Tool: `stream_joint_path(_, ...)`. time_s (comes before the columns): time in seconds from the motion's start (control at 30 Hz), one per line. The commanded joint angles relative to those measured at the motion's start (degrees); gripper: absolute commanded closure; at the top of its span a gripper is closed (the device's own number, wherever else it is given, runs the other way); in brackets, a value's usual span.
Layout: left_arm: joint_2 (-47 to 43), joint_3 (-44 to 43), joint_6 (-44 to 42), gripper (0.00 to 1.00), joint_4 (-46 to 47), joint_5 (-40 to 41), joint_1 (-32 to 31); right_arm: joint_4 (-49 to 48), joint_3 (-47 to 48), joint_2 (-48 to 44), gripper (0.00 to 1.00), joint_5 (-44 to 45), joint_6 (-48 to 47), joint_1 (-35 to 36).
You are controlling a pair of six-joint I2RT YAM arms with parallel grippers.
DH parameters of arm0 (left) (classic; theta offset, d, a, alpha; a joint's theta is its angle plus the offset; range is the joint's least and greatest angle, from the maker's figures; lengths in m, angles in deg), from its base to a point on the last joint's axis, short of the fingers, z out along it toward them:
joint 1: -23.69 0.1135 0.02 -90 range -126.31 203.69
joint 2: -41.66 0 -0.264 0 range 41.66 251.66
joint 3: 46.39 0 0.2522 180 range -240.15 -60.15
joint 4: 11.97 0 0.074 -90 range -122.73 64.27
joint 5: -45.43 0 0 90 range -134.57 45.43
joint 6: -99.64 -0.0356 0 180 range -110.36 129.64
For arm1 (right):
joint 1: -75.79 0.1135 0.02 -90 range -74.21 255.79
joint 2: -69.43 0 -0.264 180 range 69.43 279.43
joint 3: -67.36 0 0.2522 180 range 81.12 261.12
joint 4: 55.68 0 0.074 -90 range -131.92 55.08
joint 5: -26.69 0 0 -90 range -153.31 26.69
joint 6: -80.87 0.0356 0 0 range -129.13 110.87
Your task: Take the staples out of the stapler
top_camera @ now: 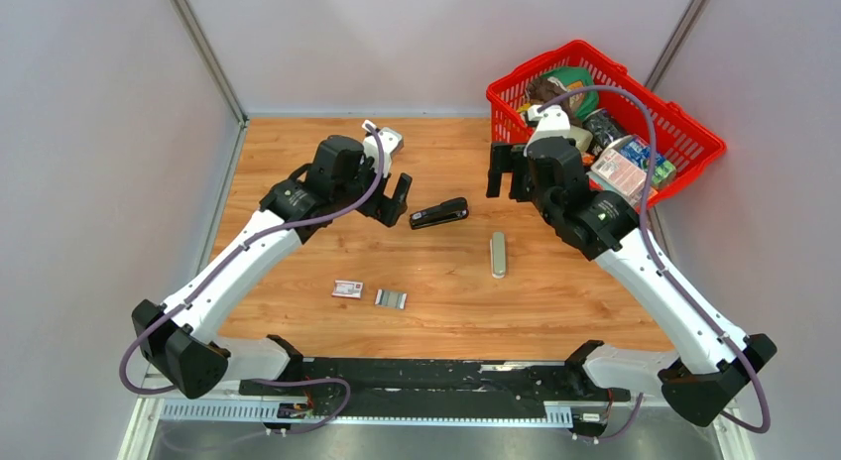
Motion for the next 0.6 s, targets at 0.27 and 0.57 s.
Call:
stream_joint_path(0.27, 1.58, -4.29, -0.89, 0.00, -0.38, -0.92, 0.02, 1.32, 0.86, -4.00, 0.00, 3.70, -1.31, -0.04)
stream_joint_path(0.57, 6.41, -7.28, -5.02, 0.02, -2.49, -1.98, 0.02, 3.16, 0.52, -4.00, 0.00, -0.43, -0.52, -0.04)
